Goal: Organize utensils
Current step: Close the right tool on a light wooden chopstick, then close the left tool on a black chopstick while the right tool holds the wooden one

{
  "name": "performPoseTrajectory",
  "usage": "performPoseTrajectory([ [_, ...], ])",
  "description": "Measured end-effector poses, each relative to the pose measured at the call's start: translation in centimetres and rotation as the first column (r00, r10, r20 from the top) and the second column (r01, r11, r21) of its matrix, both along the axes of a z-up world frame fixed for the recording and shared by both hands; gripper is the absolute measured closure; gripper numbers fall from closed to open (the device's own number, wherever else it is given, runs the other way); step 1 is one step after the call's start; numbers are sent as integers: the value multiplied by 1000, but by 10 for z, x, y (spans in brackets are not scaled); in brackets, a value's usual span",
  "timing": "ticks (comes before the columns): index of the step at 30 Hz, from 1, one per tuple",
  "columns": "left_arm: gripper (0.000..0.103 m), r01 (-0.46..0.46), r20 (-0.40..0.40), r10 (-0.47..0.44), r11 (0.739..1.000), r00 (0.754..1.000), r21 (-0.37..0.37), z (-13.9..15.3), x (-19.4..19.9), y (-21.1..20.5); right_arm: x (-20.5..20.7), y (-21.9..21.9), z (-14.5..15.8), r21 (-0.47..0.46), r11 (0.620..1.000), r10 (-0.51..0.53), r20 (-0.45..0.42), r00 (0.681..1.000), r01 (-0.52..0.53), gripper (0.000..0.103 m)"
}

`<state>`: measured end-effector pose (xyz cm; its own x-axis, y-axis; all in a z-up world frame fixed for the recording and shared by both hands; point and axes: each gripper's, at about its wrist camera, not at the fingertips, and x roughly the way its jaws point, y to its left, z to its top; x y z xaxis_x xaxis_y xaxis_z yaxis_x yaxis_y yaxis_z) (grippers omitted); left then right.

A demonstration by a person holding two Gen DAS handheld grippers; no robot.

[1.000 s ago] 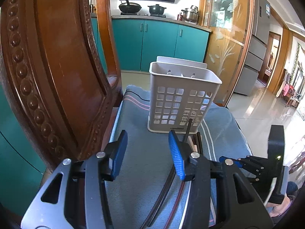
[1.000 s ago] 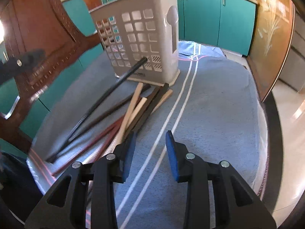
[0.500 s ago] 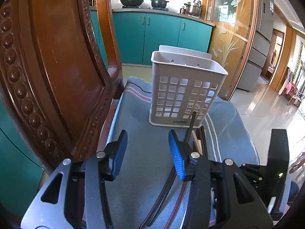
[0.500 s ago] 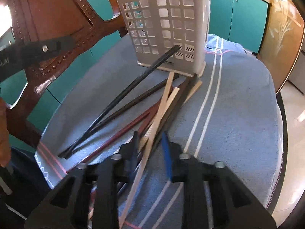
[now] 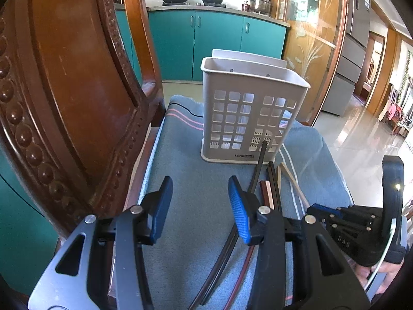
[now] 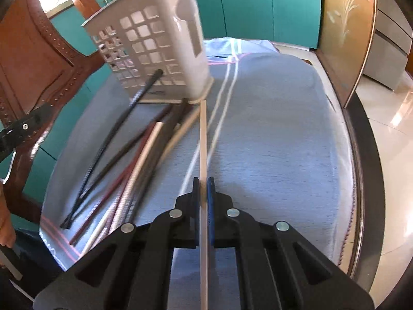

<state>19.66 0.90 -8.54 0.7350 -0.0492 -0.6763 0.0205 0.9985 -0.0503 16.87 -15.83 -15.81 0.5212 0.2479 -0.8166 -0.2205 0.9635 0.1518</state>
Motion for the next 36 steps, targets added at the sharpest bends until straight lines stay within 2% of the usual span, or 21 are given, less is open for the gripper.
performPoseTrajectory([
  [3,57,3,-10,-3,1000,1000,-6,-2,1,-1,1,-1,-1,-31,1000,1,11,1000,-1,97],
  [7,57,26,-38,-27,999,999,-36,-6,4,-3,1,0,1,-26,1000,17,21,1000,-16,97],
  [12,56,47,-56,-48,999,997,-17,-11,7,-14,-1,-1,7,-40,999,20,40,999,-18,96],
  [15,55,54,-67,-55,998,996,-8,-14,9,-19,-5,-2,9,-55,998,21,46,999,-18,92],
  [17,51,67,-82,-67,998,994,-7,-15,12,-23,-4,-2,8,-55,998,24,42,999,-22,89],
  [20,50,121,-127,-123,992,984,-17,-18,25,-32,-3,-2,11,-63,998,32,49,998,-29,89],
  [23,50,142,-166,-139,990,976,9,-22,42,-39,-3,0,13,-66,997,46,53,998,-42,89],
  [27,50,210,-286,-199,978,937,10,-37,65,-50,-2,-1,11,-69,997,50,47,998,-47,86],
  [30,51,246,-320,-221,968,922,42,-45,77,-60,-3,-1,11,-77,996,56,48,997,-52,85],
  [32,73,263,-327,-230,963,917,60,-48,80,-65,-4,0,12,-92,994,61,58,996,-56,83],
  [33,77,275,-330,-242,960,913,55,-49,81,-66,-4,0,12,-99,993,64,63,996,-58,83],
  [34,88,282,-326,-256,959,910,34,-49,81,-67,-4,1,12,-102,993,66,64,996,-59,82],
  [35,92,282,-324,-259,959,910,24,-49,81,-68,-3,1,12,-101,993,68,63,996,-61,82],
  [36,92,278,-319,-257,960,912,22,-49,80,-68,-2,0,11,-98,993,67,60,996,-61,82],
])
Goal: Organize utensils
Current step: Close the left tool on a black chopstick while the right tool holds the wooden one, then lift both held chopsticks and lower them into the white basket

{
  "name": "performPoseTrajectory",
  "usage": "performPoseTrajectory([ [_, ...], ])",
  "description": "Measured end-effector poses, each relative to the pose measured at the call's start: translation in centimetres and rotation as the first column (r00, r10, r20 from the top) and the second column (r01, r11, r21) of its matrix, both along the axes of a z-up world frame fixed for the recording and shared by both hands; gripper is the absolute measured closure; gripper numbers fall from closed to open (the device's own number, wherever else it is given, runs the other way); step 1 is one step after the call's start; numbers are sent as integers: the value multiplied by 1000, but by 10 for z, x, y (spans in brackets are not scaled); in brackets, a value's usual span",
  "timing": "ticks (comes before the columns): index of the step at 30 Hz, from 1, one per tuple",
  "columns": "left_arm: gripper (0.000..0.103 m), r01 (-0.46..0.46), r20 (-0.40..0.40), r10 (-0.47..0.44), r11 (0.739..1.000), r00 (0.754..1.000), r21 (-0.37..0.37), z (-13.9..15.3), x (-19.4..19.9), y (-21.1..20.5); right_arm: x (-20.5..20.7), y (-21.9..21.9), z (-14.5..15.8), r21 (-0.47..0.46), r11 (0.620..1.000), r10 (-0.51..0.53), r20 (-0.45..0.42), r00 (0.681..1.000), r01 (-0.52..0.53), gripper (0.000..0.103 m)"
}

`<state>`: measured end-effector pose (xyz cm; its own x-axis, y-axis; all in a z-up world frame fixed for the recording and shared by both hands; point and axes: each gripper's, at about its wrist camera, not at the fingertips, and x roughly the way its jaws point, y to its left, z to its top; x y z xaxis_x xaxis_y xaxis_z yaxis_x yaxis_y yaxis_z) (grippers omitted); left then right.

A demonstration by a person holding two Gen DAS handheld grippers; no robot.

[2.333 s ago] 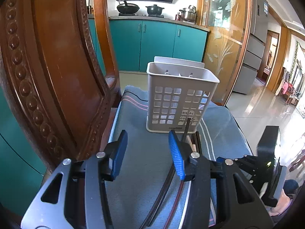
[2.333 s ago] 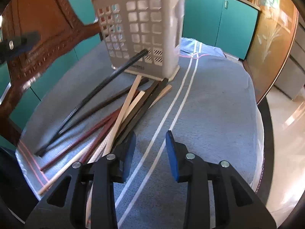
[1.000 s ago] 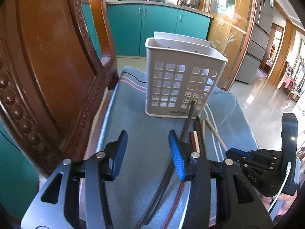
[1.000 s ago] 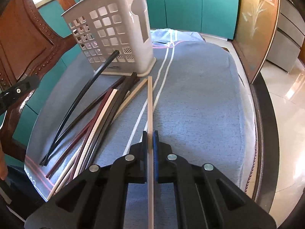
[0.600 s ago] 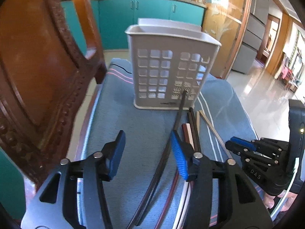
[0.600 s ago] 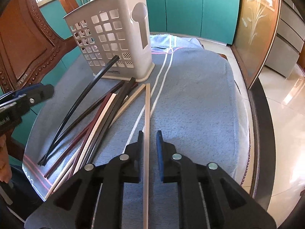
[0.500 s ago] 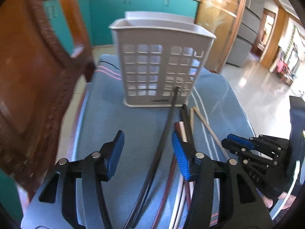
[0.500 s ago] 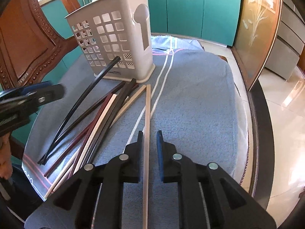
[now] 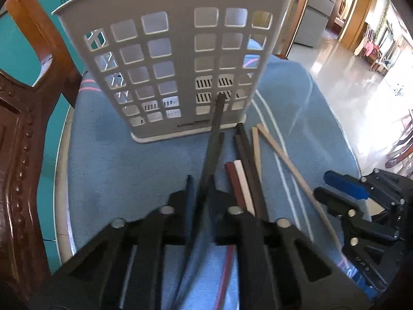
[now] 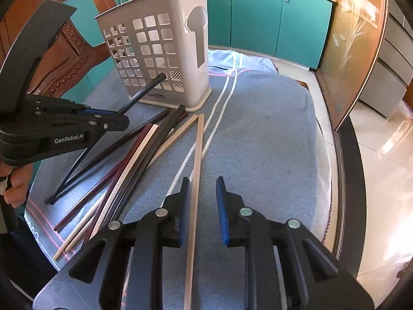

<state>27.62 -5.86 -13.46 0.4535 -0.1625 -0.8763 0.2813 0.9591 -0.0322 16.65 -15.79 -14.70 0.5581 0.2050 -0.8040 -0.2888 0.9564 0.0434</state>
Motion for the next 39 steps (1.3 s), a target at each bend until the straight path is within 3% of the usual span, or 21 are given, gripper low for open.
performPoseTrajectory([
  [10,97,-5,46,10,994,999,-111,27,-29,11,9,-4,2,61,998,4,-19,1000,-3,82],
  [13,97,-20,34,25,992,999,-126,29,-32,19,21,6,2,24,1000,14,-29,999,-14,75],
  [17,97,-54,-16,52,989,999,-138,17,-31,31,38,20,-4,-44,998,38,-71,997,-41,74],
  [22,97,-61,-4,61,987,998,-147,18,-39,41,52,18,-11,-32,999,17,-118,993,-21,74],
  [23,97,-62,1,63,987,998,-147,19,-39,44,53,17,-10,-21,1000,14,-123,992,-16,76],
  [24,97,-65,7,67,987,998,-147,20,-38,45,53,16,-11,-13,1000,12,-125,992,-14,94],
  [27,97,-71,35,77,986,996,-148,25,-41,49,54,12,-11,33,999,9,-130,991,-5,96],
  [30,97,-69,85,84,985,993,-158,39,-46,51,41,5,8,70,997,16,-63,998,-12,97],
  [35,97,-62,235,111,976,966,-208,86,-72,66,-7,-8,72,93,994,34,184,982,-52,97],
  [39,97,-51,390,157,962,908,-268,140,-93,81,-36,-25,127,173,982,6,349,937,-71,97],
])
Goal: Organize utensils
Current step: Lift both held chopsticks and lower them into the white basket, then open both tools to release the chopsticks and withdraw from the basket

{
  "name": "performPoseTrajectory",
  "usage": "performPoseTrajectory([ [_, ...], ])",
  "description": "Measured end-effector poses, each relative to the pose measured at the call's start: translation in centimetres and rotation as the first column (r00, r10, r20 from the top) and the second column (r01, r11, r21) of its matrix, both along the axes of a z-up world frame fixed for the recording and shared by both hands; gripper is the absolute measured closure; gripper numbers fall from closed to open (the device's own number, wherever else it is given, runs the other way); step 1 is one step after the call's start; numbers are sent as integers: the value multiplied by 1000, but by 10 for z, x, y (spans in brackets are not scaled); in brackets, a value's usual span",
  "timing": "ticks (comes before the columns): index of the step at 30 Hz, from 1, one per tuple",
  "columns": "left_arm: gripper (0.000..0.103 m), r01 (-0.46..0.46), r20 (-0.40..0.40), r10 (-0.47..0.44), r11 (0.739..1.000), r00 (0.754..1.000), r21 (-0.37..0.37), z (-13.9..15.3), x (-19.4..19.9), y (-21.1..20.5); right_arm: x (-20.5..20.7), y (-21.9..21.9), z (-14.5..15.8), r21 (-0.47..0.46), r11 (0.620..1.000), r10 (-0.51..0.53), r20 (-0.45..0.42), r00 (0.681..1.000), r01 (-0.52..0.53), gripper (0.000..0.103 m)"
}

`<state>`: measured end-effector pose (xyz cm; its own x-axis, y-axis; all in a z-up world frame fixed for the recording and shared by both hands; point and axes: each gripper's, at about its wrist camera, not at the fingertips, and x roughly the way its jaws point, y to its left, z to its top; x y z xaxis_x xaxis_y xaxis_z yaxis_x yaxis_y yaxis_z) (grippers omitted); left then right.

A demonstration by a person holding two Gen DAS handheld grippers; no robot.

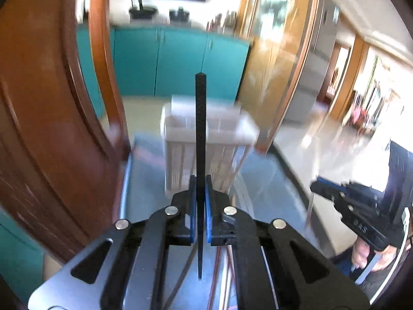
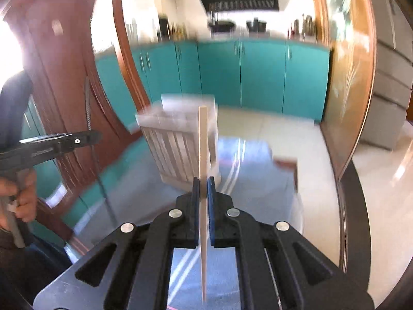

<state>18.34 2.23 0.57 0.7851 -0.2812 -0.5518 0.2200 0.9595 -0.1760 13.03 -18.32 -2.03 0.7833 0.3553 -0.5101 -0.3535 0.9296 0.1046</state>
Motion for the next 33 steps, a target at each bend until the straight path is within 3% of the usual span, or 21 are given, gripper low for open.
performPoseTrajectory([
  [3,97,-19,140,25,999,990,-41,45,-9,8,-10,-12,41,88,996,-27,124,992,17,97],
  [7,97,-103,340,128,991,932,-91,95,-4,10,-10,-14,84,197,980,-73,297,952,14,97],
  [10,97,-157,417,206,976,885,-148,105,12,13,0,-13,103,283,959,-115,424,898,-11,97],
  [12,97,-209,437,256,966,862,-152,98,28,10,7,-10,102,294,956,-143,459,877,2,97],
  [16,97,-230,380,290,953,878,-197,74,59,13,37,5,78,293,956,-132,401,906,10,97],
  [23,97,-272,285,295,955,912,-117,37,99,3,58,26,41,223,975,-98,328,940,24,97],
  [26,97,-274,248,288,957,925,-90,27,102,-1,63,27,28,211,977,-87,285,954,26,97],
  [33,95,-281,230,290,957,929,-73,16,95,-1,63,31,19,190,981,-88,255,963,39,94],
])
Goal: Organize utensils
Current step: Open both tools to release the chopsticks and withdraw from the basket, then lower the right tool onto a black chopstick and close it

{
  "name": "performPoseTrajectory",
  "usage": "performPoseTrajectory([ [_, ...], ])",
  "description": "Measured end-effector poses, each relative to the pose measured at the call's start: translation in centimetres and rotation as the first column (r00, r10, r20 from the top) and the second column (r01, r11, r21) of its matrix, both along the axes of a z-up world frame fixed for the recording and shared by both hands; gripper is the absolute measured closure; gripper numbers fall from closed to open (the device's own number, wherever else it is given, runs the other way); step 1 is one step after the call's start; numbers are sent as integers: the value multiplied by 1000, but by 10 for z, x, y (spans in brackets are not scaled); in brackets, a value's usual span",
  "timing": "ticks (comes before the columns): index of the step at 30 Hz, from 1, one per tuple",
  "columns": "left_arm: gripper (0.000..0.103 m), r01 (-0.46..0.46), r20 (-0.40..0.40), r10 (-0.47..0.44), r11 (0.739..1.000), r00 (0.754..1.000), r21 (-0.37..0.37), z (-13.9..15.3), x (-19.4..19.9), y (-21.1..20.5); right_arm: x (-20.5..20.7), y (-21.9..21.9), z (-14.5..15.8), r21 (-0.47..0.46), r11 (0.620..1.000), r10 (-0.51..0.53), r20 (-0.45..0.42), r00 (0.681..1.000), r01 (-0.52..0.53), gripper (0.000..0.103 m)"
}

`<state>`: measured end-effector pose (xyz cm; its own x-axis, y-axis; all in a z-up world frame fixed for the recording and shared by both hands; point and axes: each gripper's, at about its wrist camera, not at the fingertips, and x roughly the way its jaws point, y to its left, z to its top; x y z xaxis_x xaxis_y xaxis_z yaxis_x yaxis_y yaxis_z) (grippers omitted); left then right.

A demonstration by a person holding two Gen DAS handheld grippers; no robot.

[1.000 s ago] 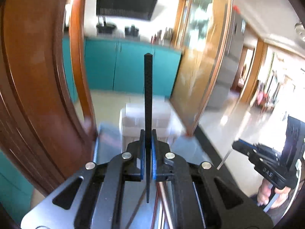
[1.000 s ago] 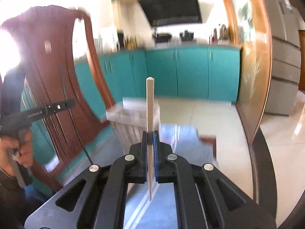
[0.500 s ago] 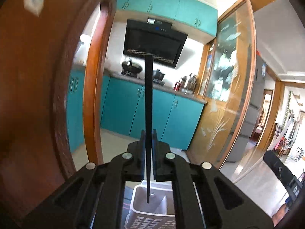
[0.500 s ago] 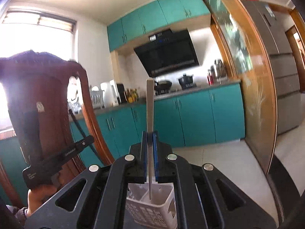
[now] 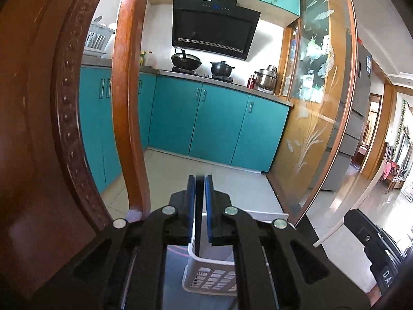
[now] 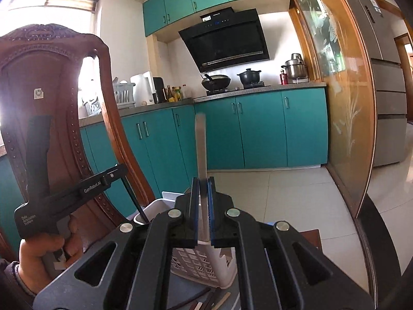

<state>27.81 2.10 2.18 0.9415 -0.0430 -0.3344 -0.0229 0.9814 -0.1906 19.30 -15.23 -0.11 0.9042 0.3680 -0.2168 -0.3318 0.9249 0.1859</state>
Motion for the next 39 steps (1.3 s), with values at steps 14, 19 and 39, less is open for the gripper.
performPoseTrajectory([
  [14,77,10,52,-13,998,999,68,-5,-71,6,-80,-16,-5,-41,997,68,66,996,-65,74],
  [19,71,19,-56,-15,997,998,75,-33,-84,7,-56,13,-73,-148,972,125,-324,938,-181,72],
  [39,51,75,-288,-48,994,957,82,-74,-80,-1,-23,52,-169,-119,960,100,-701,706,-254,72],
])
